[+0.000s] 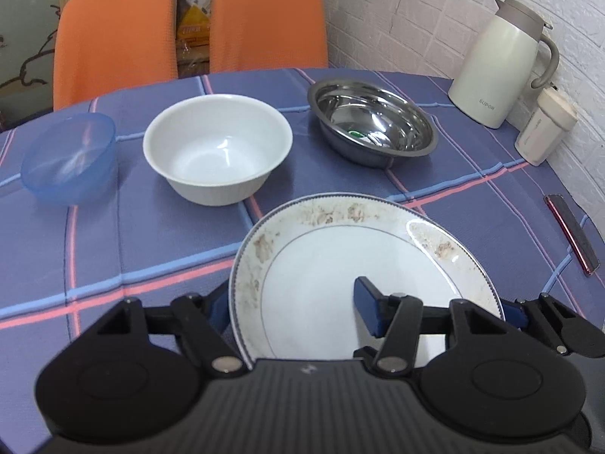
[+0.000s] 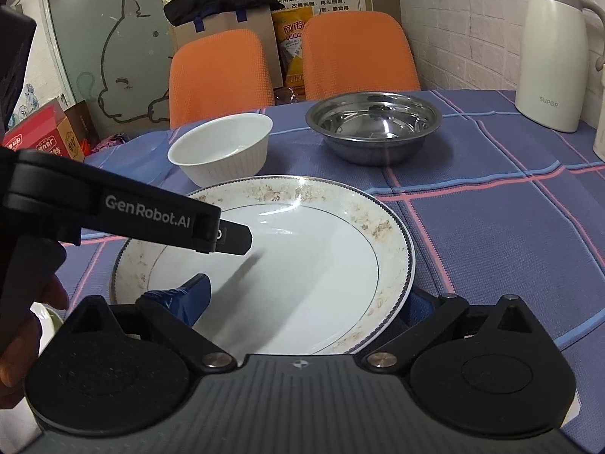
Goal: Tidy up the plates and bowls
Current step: 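Grasp the rim of the gold-rimmed white plate with the left gripper, then lower the gold-rimmed plate onto the floral plate and release it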
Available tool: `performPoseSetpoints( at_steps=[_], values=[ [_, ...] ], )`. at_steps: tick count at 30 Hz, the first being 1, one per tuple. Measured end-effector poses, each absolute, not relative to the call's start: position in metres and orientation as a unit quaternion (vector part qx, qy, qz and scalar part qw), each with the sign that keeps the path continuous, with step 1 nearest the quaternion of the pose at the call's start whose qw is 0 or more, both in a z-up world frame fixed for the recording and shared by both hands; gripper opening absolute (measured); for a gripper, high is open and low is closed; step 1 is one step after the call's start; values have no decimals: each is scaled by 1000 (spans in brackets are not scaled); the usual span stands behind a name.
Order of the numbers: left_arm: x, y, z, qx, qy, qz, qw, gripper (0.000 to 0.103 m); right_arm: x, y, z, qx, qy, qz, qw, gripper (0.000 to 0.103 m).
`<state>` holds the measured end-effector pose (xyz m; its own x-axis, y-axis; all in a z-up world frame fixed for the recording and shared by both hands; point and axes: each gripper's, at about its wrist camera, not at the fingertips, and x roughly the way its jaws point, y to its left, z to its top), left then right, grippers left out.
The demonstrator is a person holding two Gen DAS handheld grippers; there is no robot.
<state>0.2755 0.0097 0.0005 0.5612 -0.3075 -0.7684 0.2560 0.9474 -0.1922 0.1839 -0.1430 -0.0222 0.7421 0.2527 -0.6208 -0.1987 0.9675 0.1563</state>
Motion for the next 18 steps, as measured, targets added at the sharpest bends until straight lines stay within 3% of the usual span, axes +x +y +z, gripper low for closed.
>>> performPoseSetpoints(
  at_steps=[18],
  values=[
    [136, 116, 47, -38, 360, -70, 929, 56, 89, -45, 6, 3, 276, 220, 936, 89]
  ],
)
